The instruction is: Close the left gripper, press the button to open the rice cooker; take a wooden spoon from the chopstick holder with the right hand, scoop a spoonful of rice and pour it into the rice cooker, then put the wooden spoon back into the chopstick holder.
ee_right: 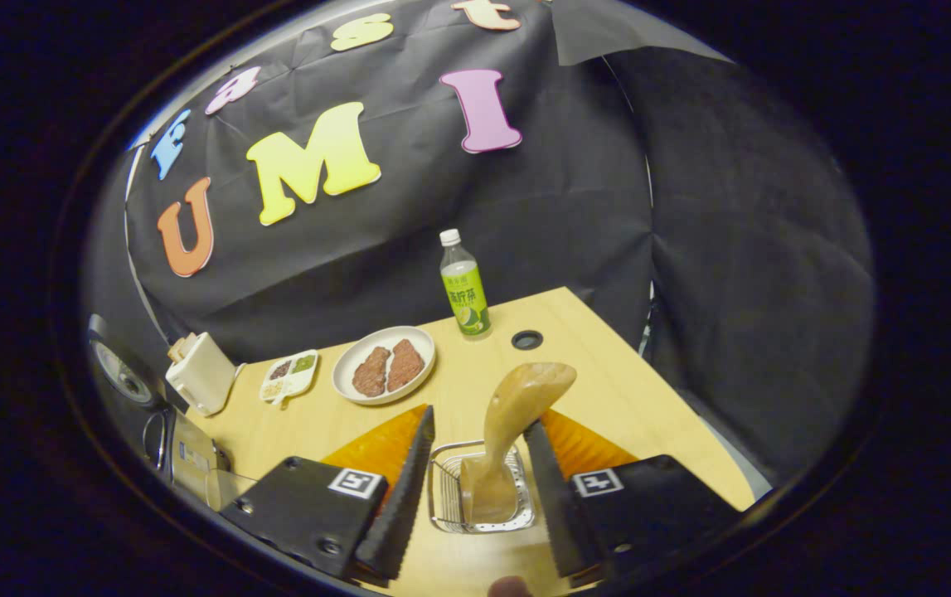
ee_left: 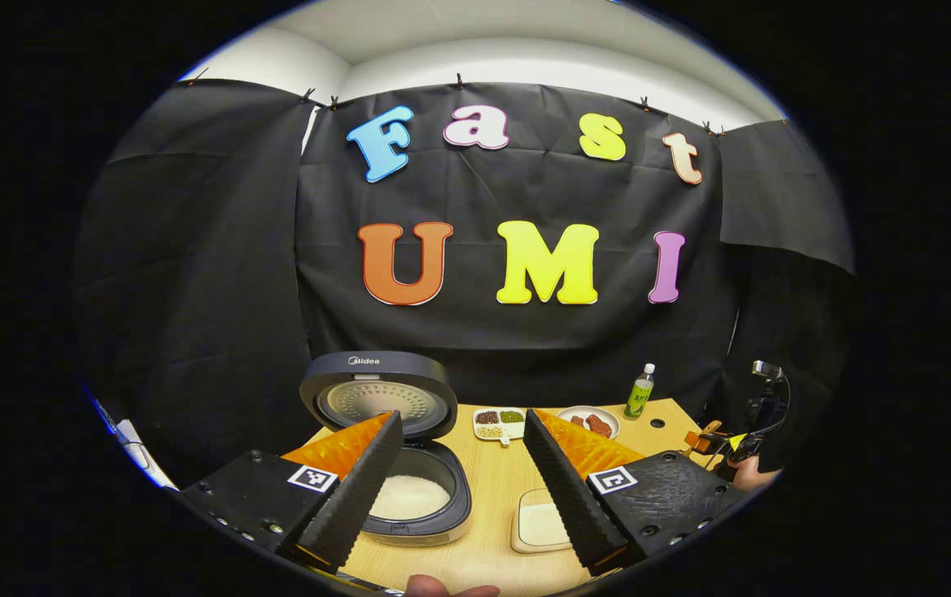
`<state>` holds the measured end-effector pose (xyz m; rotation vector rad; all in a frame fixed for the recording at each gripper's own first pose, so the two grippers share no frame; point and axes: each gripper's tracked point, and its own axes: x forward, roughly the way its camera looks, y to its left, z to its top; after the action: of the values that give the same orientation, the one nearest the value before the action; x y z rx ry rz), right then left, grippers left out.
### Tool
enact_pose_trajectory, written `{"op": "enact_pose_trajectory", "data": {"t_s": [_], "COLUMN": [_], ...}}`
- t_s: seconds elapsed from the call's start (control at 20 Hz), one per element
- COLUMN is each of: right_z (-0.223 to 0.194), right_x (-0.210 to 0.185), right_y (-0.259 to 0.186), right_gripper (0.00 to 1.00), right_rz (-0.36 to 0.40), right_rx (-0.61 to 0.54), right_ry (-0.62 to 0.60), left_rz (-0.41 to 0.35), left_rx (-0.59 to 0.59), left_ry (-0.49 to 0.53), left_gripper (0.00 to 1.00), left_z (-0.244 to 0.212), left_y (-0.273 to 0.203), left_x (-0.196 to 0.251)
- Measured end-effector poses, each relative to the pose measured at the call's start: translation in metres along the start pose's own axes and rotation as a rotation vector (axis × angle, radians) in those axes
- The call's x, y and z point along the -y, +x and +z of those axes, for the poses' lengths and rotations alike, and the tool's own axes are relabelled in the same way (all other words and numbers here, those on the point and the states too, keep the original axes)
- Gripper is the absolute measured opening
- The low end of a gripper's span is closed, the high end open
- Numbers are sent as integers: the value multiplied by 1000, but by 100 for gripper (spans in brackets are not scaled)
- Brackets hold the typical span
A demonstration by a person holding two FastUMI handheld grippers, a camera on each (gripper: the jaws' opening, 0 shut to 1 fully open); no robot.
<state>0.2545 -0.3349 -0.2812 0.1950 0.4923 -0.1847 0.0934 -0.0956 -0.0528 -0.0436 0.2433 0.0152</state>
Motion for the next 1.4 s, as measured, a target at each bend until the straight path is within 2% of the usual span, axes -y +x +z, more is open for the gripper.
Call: {"op": "enact_pose_trajectory", "data": {"t_s": [0.05,0.15,0.2,0.3,0.35,0.55,0.6,0.65,0.8,1.05,1.4], "right_z": [5,19,27,43,52,85,91,95,113,133,123], "right_x": [3,9,12,15,16,10,8,6,1,-4,4], "right_y": [-5,-16,-20,-35,-43,-81,-91,-99,-136,-188,-240], "right_gripper": [80,81,81,85,96,96,97,100,100,99,100], "right_rz": [-12,-36,-48,-63,-74,-83,-85,-86,-71,-54,-71], "right_rx": [11,43,63,93,109,187,202,213,262,336,352], "right_ry": [2,11,10,8,6,-23,-29,-36,-46,-50,-35], "left_rz": [-2,1,2,5,10,25,20,15,33,67,90], "left_rx": [10,33,45,76,92,129,135,138,133,68,-201], "left_ry": [-1,6,8,11,14,1,-8,-11,-21,-66,-95], "left_gripper": [95,95,100,96,95,95,89,94,95,95,95], "left_z": [2,11,16,28,34,58,63,68,82,99,52], "left_y": [1,0,0,1,1,9,11,14,25,64,131], "left_x": [-1,-5,-7,-13,-17,-33,-34,-35,-45,-67,-97]}}
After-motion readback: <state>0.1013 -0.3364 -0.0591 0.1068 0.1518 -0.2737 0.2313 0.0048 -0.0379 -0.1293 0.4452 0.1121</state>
